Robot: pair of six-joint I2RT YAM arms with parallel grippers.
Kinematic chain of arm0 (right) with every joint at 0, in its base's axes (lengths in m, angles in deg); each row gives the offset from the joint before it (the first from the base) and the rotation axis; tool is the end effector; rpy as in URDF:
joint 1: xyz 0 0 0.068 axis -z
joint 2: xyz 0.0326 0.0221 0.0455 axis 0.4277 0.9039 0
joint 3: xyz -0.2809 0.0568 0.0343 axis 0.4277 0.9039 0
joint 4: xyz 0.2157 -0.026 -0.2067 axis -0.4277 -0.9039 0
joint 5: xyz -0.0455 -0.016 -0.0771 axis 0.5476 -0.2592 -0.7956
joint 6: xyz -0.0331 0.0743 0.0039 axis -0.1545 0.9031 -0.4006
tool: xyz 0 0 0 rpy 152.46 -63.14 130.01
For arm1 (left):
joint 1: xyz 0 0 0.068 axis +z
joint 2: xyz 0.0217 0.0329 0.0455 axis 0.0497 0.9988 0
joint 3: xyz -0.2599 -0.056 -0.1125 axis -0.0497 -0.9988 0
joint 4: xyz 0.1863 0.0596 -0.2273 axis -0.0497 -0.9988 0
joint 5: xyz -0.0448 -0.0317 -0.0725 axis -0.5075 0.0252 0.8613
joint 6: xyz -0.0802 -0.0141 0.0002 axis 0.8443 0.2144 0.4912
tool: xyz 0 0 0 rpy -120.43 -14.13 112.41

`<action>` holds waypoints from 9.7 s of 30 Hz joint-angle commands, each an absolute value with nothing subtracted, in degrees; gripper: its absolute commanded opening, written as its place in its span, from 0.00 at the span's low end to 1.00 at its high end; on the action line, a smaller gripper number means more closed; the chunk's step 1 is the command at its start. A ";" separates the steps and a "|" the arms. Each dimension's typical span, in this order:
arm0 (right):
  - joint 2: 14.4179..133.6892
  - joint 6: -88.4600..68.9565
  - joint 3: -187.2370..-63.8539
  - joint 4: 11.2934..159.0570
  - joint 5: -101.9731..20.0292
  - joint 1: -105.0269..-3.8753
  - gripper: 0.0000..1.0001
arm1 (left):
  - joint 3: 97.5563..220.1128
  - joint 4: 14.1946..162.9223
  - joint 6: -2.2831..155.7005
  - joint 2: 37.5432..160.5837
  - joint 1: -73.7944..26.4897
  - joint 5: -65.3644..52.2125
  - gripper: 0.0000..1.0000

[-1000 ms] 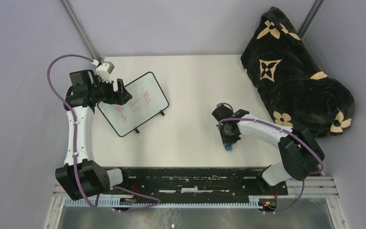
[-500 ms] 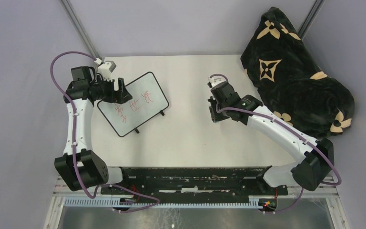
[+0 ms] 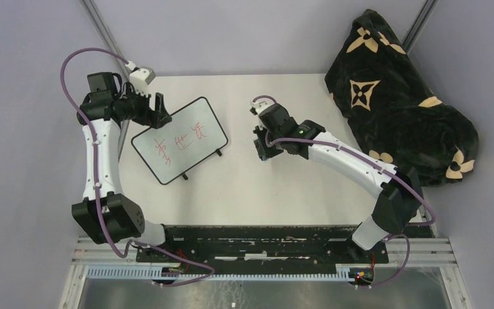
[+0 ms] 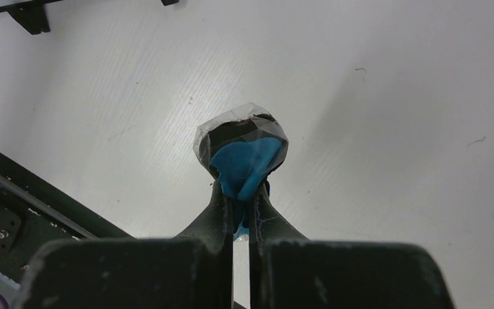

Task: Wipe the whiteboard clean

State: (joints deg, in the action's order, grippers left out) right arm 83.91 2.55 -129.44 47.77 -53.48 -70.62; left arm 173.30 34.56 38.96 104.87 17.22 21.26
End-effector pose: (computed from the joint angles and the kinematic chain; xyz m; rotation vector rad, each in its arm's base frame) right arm 0.2931 0.2875 0.2865 -0.5216 2.4143 0.3981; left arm 0.3457 0.0456 0.3822 0.5115 2.1616 -0.3686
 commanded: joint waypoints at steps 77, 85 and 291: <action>105.92 0.19 -155.45 54.80 -46.35 -74.98 0.00 | 182.13 2.73 -0.20 127.33 40.75 38.92 0.38; 113.61 -0.53 -165.53 55.67 -45.49 -74.90 0.01 | 181.76 2.76 -1.43 128.13 41.12 37.97 0.28; 135.01 -4.86 -179.74 69.79 -50.02 -84.63 0.01 | 173.97 2.71 -3.31 122.01 39.15 30.57 0.03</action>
State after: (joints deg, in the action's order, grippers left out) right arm 134.49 -4.51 -178.35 68.10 -48.49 -87.89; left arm 175.42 2.82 -2.27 123.23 40.32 34.31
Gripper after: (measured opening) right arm 0.047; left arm 0.193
